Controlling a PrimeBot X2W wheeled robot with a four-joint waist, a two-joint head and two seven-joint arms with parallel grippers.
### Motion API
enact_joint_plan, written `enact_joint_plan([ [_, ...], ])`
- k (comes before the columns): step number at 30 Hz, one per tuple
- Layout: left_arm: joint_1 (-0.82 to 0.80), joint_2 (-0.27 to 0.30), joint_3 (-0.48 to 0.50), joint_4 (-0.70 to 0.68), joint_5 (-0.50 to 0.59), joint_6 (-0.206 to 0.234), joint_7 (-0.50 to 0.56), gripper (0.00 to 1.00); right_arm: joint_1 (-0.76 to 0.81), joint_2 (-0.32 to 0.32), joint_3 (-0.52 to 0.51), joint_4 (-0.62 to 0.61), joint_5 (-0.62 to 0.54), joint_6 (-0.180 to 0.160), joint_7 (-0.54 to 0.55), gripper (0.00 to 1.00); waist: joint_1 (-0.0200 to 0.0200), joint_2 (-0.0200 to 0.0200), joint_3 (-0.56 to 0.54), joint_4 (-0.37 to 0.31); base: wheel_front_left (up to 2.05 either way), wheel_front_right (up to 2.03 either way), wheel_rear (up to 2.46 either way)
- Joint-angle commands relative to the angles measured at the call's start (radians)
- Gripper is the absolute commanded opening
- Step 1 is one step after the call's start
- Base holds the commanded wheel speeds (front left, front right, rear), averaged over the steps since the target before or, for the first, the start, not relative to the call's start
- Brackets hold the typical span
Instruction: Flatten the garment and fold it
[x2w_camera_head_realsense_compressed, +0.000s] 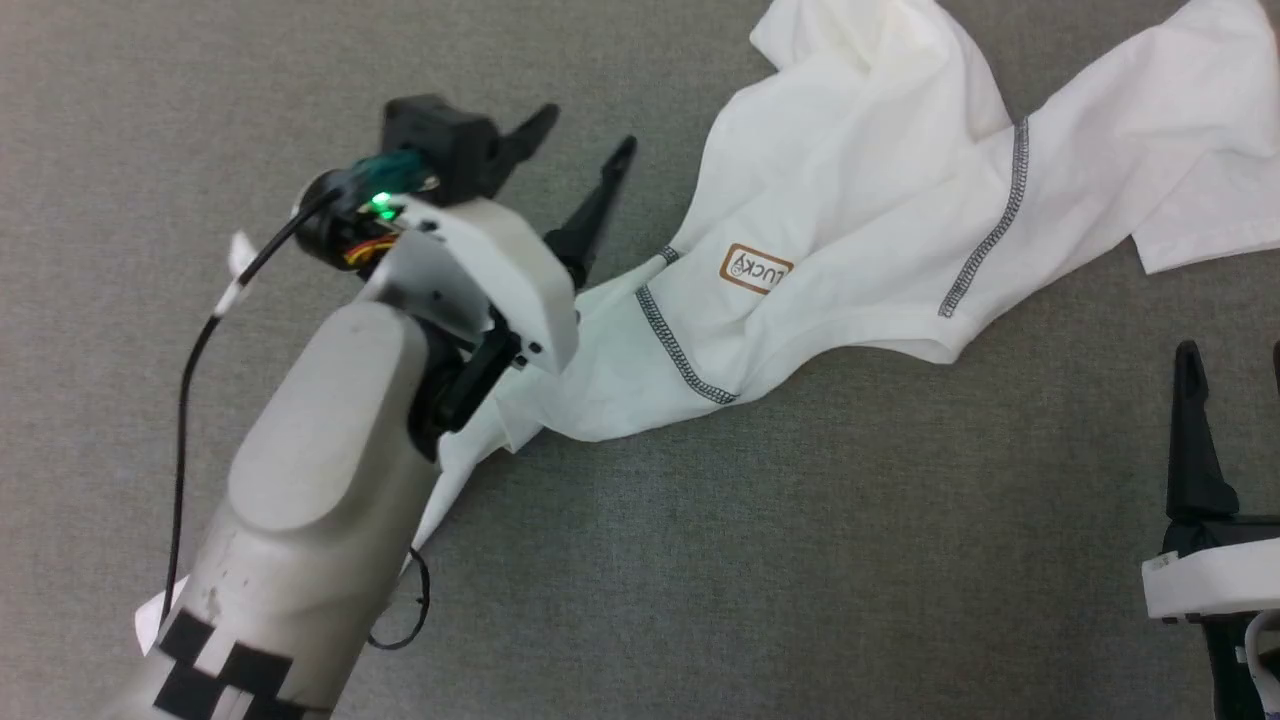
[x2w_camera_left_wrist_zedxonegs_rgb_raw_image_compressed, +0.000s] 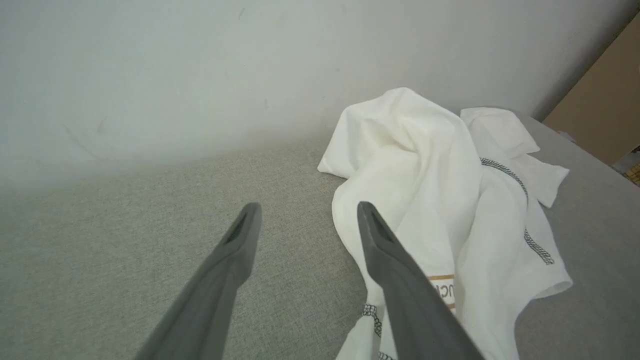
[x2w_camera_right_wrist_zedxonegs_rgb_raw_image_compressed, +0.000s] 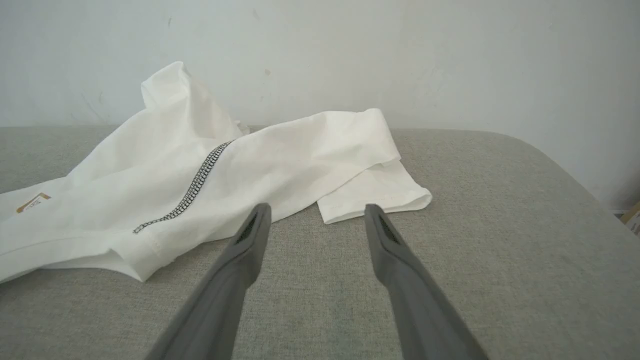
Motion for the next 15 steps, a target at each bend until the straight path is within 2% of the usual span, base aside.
enact_joint_plan([
  [1, -0.043, -0.011, -0.037, 0.051, -0.024, -0.007, 0.042, 1.0, -0.017, 0.002, 0.004, -0.008, -0.01, -0.002, 0.003, 1.0, -0.0003, 0.0, 0.03, -0.016, 0.0, 0.0, 0.0],
  [8, -0.119, -0.017, -0.124, 0.162, -0.072, -0.007, 0.16, 1.0, -0.029, 0.002, 0.006, -0.022, -0.014, -0.002, 0.013, 1.0, -0.0003, 0.0, 0.059, -0.029, 0.0, 0.0, 0.0],
  [15, -0.149, -0.036, -0.159, 0.226, -0.129, -0.007, 0.24, 1.0, -0.035, 0.002, 0.007, -0.018, -0.011, -0.002, 0.017, 1.0, -0.0003, 0.0, 0.068, -0.038, 0.0, 0.0, 0.0],
])
